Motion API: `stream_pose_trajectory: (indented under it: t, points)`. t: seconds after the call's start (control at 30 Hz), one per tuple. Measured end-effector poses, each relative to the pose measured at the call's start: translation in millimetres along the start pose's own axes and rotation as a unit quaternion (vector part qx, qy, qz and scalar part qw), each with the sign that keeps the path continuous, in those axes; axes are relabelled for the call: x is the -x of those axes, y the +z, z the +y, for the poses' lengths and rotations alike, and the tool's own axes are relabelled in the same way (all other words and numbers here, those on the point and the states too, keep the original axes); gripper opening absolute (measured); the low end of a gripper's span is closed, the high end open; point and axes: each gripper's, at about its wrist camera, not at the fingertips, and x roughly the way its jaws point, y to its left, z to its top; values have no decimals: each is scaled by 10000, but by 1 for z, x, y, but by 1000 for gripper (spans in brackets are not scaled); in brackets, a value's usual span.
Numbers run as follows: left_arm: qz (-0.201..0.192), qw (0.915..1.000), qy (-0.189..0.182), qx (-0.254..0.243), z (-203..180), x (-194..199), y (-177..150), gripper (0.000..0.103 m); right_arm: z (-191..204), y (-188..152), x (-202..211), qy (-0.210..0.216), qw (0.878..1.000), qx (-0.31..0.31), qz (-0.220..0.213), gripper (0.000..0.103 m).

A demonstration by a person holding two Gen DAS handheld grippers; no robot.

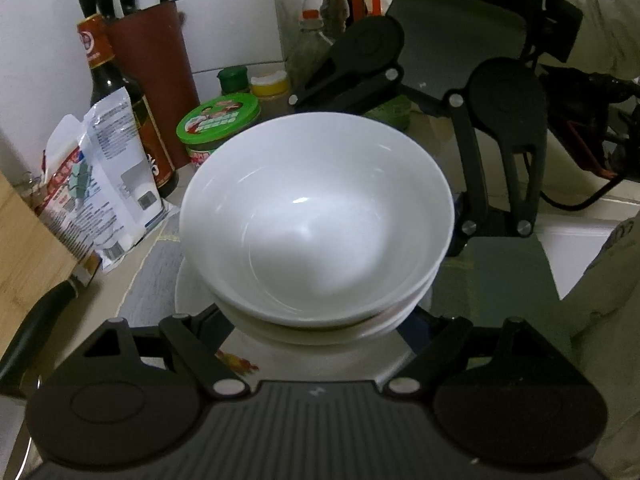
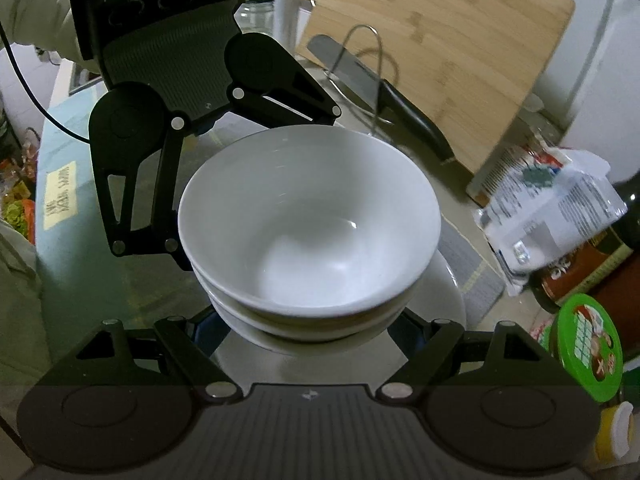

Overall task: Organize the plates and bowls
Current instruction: 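Lower the bowl stack onto the white plate stack with both grippers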

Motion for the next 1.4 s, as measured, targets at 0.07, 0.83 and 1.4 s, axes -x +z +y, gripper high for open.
stream_pose_trajectory:
  t: [0.07,0.83,1.4]
  points:
    - [21,10000,-28,-6,4,-6,1,85,-6,-2,-3,-13,10000,-34,24,87]
    - [256,9996,-131,78,17,-28,3,85,-23,-15,-20,88,9995,-296,111,87]
    - [218,9996,-96,172,18,-28,2,86,-22,-14,-22,58,9994,-316,111,89]
